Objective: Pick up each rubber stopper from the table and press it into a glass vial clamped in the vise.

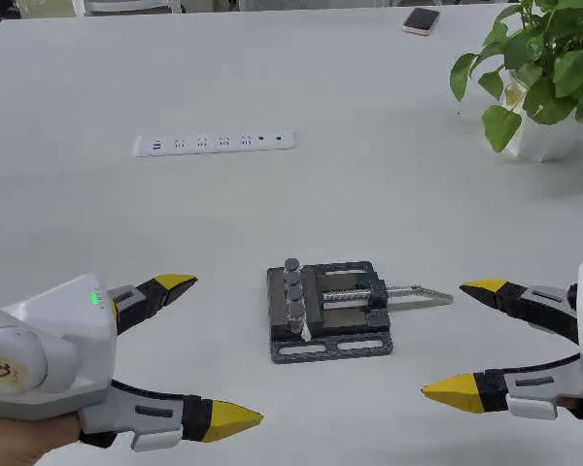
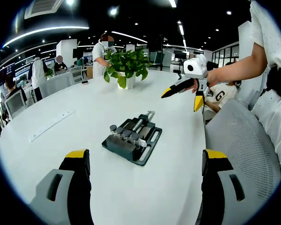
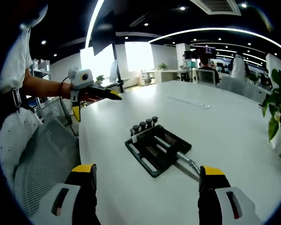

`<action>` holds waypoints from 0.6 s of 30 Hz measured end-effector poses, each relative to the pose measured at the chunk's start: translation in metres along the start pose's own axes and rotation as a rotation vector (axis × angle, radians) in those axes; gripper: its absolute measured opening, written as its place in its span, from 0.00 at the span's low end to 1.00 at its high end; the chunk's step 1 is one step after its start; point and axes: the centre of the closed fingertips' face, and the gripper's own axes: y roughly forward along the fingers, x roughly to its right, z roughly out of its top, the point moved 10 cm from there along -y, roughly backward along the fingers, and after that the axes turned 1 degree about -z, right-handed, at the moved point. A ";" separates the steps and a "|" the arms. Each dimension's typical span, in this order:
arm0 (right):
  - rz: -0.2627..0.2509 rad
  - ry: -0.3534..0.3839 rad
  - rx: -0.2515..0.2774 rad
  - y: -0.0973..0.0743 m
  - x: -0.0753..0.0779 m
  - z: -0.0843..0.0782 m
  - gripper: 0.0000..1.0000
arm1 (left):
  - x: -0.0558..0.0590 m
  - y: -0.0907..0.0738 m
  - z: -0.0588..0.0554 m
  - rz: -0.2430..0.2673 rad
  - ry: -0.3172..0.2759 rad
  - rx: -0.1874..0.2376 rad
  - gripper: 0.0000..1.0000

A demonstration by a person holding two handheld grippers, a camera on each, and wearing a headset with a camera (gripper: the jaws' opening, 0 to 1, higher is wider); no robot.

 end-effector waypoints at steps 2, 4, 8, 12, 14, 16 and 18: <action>-0.001 -0.004 0.008 0.001 -0.001 -0.001 0.91 | 0.000 0.001 -0.002 0.000 -0.004 -0.002 0.99; 0.002 -0.004 0.009 0.002 0.000 -0.002 0.92 | 0.000 0.002 -0.004 -0.001 -0.011 -0.005 0.99; 0.008 -0.019 0.017 0.004 0.001 -0.003 0.96 | 0.000 0.003 -0.006 0.000 -0.014 -0.012 0.99; 0.023 -0.048 0.003 0.008 0.000 -0.004 0.99 | 0.001 0.003 -0.008 -0.005 -0.016 -0.020 0.99; 0.030 -0.063 -0.002 0.009 -0.001 -0.004 0.99 | 0.001 0.003 -0.008 -0.005 -0.019 -0.018 0.99; 0.028 -0.090 -0.008 0.010 -0.001 -0.005 0.99 | 0.002 0.004 -0.009 -0.005 -0.021 -0.020 0.99; 0.034 -0.092 -0.013 0.010 0.000 -0.005 0.99 | 0.002 0.004 -0.008 -0.008 -0.023 -0.019 0.99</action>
